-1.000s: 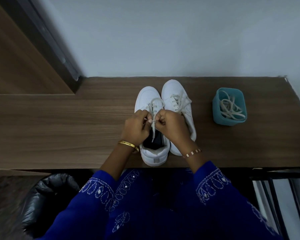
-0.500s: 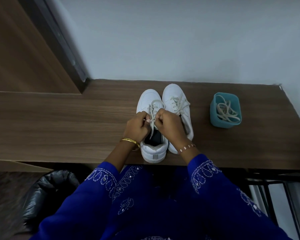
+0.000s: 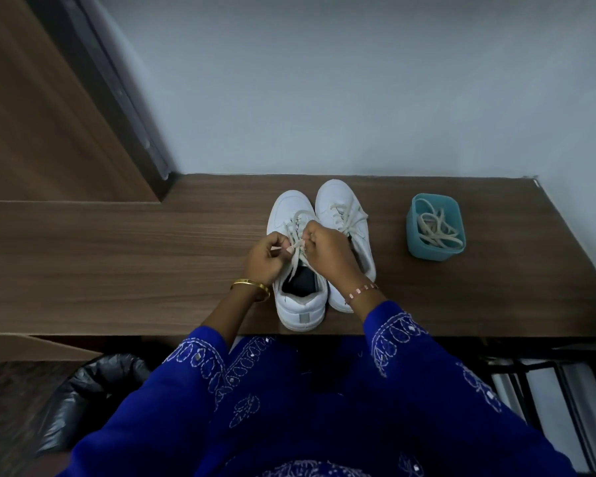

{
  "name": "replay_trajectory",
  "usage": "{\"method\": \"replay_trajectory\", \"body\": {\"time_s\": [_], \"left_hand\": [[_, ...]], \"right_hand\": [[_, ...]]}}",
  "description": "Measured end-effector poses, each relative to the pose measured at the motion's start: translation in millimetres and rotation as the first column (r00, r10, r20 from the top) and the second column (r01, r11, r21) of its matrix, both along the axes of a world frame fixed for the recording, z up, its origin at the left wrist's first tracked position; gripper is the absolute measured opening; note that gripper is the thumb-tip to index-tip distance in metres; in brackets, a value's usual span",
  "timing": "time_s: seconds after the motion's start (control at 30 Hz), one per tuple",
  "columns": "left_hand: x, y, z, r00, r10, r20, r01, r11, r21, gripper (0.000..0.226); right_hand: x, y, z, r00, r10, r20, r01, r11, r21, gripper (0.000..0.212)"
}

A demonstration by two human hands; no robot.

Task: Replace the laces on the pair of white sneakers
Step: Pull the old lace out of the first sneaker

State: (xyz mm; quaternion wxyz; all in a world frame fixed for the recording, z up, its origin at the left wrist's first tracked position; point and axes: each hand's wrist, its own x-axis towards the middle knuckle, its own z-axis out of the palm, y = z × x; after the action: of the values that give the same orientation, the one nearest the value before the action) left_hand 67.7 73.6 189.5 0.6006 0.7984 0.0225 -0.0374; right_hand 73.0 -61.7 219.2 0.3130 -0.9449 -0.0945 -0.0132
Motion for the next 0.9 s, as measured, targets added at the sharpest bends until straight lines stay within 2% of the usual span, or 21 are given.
{"method": "replay_trajectory", "body": {"time_s": [0.1, 0.17, 0.3, 0.4, 0.53, 0.6, 0.73, 0.83, 0.9], "left_hand": [[2, 0, -2, 0.997, 0.036, -0.075, -0.039, 0.998, -0.047, 0.03], [1, -1, -2, 0.99, 0.057, -0.127, -0.076, 0.986, -0.148, 0.03], [0, 1, -1, 0.991, 0.028, -0.132, -0.061, 0.966, -0.253, 0.016], [-2, 2, -1, 0.996, 0.009, -0.091, -0.031, 0.971, -0.237, 0.019], [0, -3, 1, 0.995, 0.041, -0.086, -0.053, 0.989, -0.14, 0.028], [2, -4, 1, 0.993, 0.03, -0.114, -0.046, 0.99, -0.134, 0.03], [2, -1, 5, 0.977, -0.019, -0.214, -0.042, 0.96, -0.278, 0.031], [4, 4, 8, 0.946, -0.093, -0.309, -0.03, 0.928, -0.371, 0.029], [7, 6, 12, 0.919, -0.06, -0.389, -0.13, 0.887, -0.443, 0.029]], "right_hand": [[-2, -2, -5, 0.991, -0.125, -0.052, 0.132, 0.979, 0.157, 0.01], [-1, -6, -3, 0.991, -0.104, -0.088, 0.119, 0.975, 0.186, 0.012], [0, -6, 6, 0.995, 0.086, -0.046, -0.086, 0.996, 0.015, 0.019], [2, -3, 3, 0.998, 0.06, -0.023, -0.061, 0.998, -0.026, 0.015], [3, -5, -3, 0.996, -0.057, -0.062, 0.066, 0.985, 0.16, 0.004], [5, -4, -4, 0.991, -0.085, -0.105, 0.107, 0.969, 0.224, 0.007], [4, -2, -2, 0.951, -0.2, -0.236, 0.28, 0.881, 0.382, 0.025], [3, -4, 8, 0.907, -0.216, -0.362, 0.384, 0.775, 0.502, 0.018], [6, -3, 19, 0.907, -0.217, -0.36, 0.386, 0.769, 0.51, 0.015]]}}
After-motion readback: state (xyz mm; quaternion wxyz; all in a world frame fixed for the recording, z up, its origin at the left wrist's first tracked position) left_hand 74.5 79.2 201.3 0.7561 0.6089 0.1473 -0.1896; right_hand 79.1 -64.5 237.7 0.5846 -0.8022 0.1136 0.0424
